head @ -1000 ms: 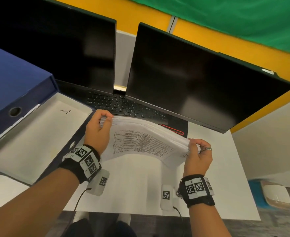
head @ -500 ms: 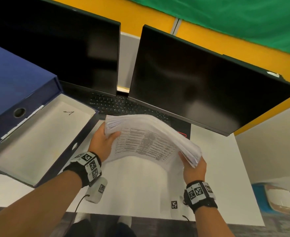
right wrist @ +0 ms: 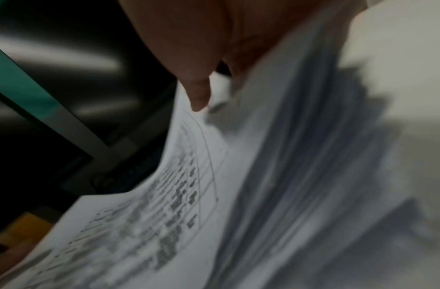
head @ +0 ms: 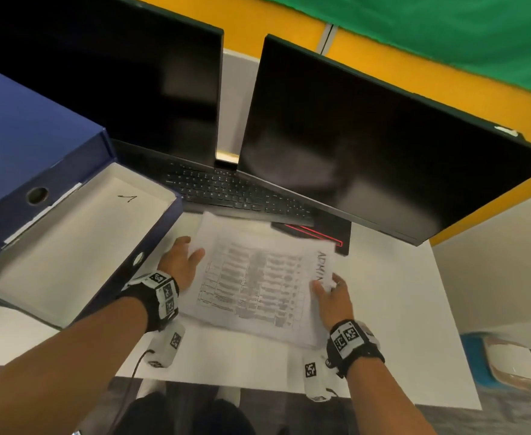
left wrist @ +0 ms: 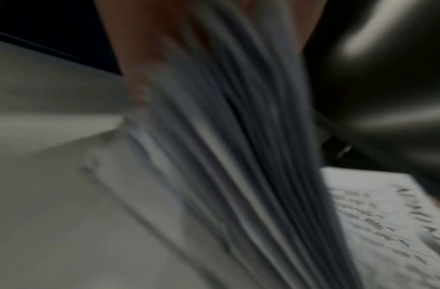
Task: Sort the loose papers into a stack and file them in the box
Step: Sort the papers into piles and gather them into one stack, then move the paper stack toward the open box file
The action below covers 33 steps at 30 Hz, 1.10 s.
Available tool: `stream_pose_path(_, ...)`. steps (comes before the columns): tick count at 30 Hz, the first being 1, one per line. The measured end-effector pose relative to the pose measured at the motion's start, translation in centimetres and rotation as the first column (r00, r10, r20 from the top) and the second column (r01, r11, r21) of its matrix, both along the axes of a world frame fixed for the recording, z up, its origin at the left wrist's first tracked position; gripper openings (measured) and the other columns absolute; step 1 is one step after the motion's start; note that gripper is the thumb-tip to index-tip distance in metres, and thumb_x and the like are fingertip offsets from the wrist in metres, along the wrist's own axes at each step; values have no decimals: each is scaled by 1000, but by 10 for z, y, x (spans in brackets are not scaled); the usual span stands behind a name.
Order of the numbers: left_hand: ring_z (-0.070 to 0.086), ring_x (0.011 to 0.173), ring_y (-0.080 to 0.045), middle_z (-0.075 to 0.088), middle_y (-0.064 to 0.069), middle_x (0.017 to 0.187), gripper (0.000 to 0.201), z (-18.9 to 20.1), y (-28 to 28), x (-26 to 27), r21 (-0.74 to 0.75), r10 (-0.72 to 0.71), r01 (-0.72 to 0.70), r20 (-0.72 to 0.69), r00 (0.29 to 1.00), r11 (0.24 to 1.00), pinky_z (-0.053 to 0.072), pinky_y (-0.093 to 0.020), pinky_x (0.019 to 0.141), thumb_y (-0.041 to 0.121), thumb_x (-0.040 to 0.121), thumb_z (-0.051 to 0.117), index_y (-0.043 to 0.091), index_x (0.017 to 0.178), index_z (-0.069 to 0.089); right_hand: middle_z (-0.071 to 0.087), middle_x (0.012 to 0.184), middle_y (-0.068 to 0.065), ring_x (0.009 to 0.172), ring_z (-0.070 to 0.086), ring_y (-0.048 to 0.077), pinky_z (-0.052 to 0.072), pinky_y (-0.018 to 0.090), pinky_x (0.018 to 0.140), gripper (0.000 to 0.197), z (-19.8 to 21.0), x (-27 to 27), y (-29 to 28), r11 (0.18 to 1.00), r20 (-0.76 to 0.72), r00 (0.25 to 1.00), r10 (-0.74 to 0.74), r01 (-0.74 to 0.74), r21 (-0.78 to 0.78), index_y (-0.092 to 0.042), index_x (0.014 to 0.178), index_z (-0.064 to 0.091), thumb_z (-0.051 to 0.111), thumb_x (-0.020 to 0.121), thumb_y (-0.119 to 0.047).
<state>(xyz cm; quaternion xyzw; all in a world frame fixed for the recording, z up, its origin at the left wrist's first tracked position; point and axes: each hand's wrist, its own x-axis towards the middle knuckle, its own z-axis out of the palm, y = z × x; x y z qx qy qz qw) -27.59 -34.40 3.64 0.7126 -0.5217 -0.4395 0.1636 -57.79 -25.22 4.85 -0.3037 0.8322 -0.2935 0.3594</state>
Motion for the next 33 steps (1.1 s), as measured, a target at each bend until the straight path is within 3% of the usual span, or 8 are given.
stream_pose_path(3,32,142,-34,27,-17,156,63,-24,21,1,129,-139,121,138,981,984,29,-41,115,35,103,40,9,155,16,46,148,16,133,47,34,35,38,111,57,-24,10,7,984,1,1000,24,-24,178,-7,150,32,49,100,-28)
stream_pose_path(6,36,139,-34,31,-17,154,61,-27,31,2,87,-120,112,94,988,990,32,-42,113,26,103,43,12,155,14,44,148,18,134,44,36,34,38,110,61,-29,15,8,979,-18,1000,-9,13,204,-5,152,26,51,100,-24)
stream_pose_path(9,43,135,-32,38,-10,153,60,-24,29,13,103,-76,74,18,997,992,35,-40,111,26,101,46,20,154,19,55,139,13,122,55,31,42,35,102,51,-33,6,8,983,35,999,-22,15,181,-6,140,47,59,94,-23)
stream_pose_path(12,54,122,-36,51,-14,141,51,-27,34,19,152,-15,2,83,996,988,44,-42,102,29,100,50,13,144,30,66,121,11,95,65,24,52,29,80,40,-37,-2,9,987,154,987,-36,11,160,-5,126,59,64,88,-18)
stream_pose_path(18,53,123,-33,54,-12,138,38,-21,41,21,12,70,-70,-32,997,997,42,-40,100,16,97,56,13,133,44,75,101,6,91,71,31,58,47,78,32,-31,4,11,996,425,903,-57,19,92,-13,115,66,73,84,-8)
stream_pose_path(23,53,124,-23,57,-2,128,34,4,41,19,-81,108,-130,-234,966,988,46,-39,100,12,94,62,23,124,52,74,108,8,95,72,29,59,41,73,33,-11,-4,19,999,457,889,36,-36,-9,-13,119,64,69,88,-3)
stream_pose_path(28,62,108,-12,65,8,115,20,67,42,3,-302,81,-185,-326,942,935,53,-37,90,33,96,55,34,116,59,73,112,7,98,71,24,59,39,79,35,33,-26,21,980,359,928,94,-22,-198,-13,121,63,68,88,-2)
stream_pose_path(33,69,67,-33,75,-9,86,62,121,63,27,-95,308,-433,-567,764,897,50,-33,54,66,97,19,24,103,65,74,108,-1,90,74,16,60,26,67,38,94,-19,7,925,365,915,173,-23,-380,-24,119,62,64,90,0)
